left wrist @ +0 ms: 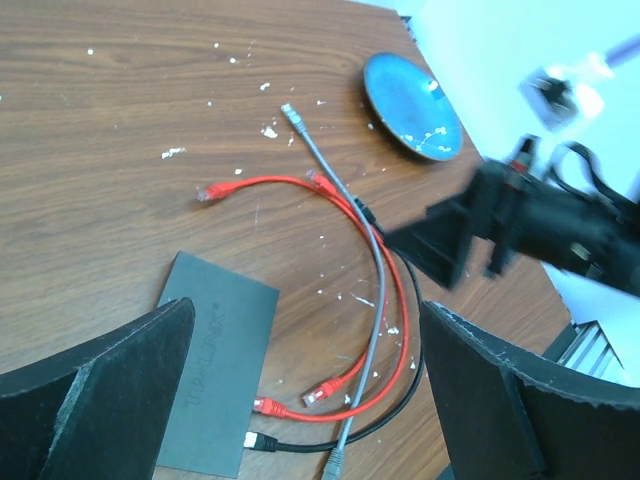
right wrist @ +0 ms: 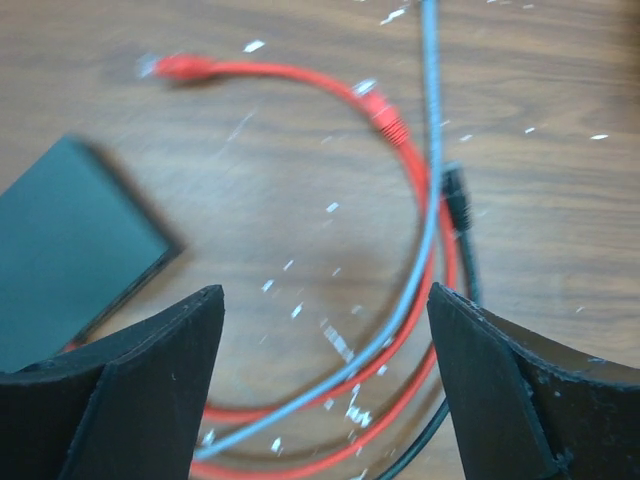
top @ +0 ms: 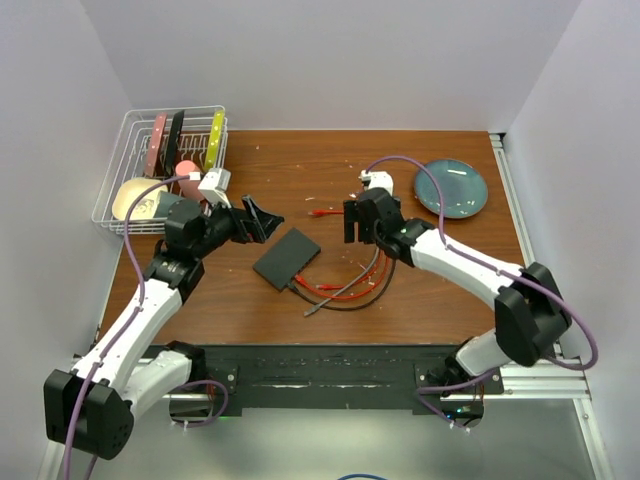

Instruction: Insert the plug into the switch port

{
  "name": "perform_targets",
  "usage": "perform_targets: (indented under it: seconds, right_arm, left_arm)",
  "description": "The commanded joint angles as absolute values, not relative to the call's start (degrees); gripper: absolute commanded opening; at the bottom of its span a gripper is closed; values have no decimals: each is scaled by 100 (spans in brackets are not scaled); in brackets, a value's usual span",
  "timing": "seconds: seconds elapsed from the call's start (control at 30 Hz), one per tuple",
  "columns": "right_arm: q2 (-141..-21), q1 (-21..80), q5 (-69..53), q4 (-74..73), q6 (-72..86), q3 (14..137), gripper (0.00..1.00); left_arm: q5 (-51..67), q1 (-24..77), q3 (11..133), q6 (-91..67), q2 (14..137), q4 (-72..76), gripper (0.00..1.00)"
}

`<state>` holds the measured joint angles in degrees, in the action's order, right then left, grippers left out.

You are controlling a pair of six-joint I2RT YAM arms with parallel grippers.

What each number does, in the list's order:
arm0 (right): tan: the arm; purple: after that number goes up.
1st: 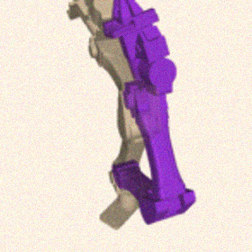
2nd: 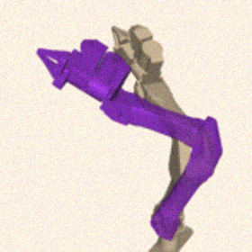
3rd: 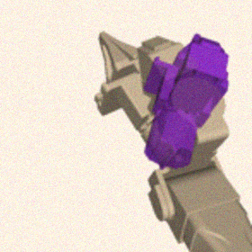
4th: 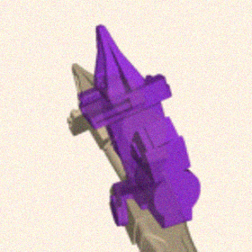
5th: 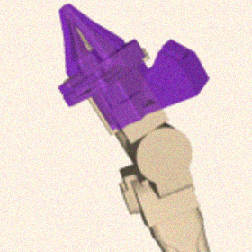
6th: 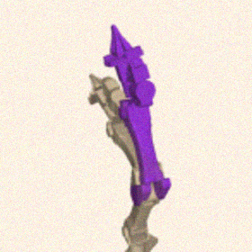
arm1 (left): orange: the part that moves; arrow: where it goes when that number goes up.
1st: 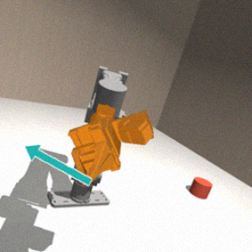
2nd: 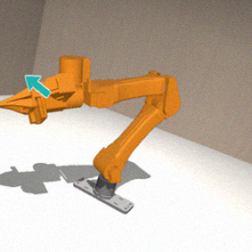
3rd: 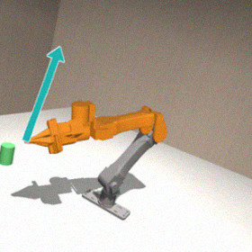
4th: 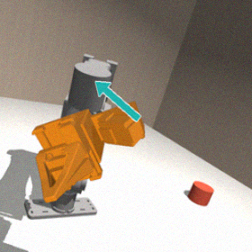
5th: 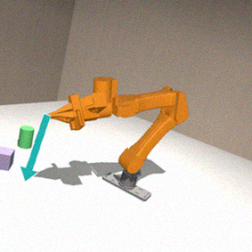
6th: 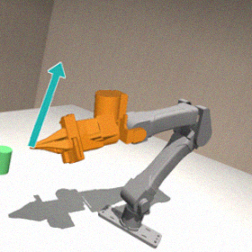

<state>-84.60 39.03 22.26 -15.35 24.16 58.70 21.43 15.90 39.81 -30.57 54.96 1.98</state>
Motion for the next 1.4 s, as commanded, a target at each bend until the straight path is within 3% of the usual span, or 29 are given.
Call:
perform_targets:
  seconds: [0.0, 0.13, 0.23, 0.6, 0.93, 1.03, 1.3, 1.37]
  right_arm:
    - [-8806, 3586, 1951, -1257, 2197, 6433, 81]
    - [-9262, 3367, 1829, -1292, 2136, 6758, 75]
    - [-9395, 3287, 1574, -1345, 2048, 6908, 63]
    - [-9763, 3156, 2065, -968, 1995, 6661, 64]
    - [-11458, 2479, 1793, -1142, 1820, 8434, 61]
    - [-11846, 2382, 1872, -1230, 1811, 8814, 54]
    - [-12340, 2311, 1714, -1380, 1758, 9220, 46]
    - [-12375, 2303, 1714, -1345, 1784, 9176, 38]
  left_arm:
    - [2329, 1608, 4297, -3015, 5370, 133, 100]
    - [2391, 1600, 4281, -2997, 5318, 44, 100]
    - [2408, 1600, 4192, -3032, 5308, 210, 100]
    - [2531, 1600, 4209, -2918, 5712, 282, 100]
    - [2496, 1600, 4149, -2803, 5994, 334, 100]
    - [2619, 1600, 3955, -2979, 6108, 745, 100]
    - [2716, 1600, 3973, -2988, 6451, 914, 100]
    - [2716, 1608, 3973, -2988, 6486, 931, 100]
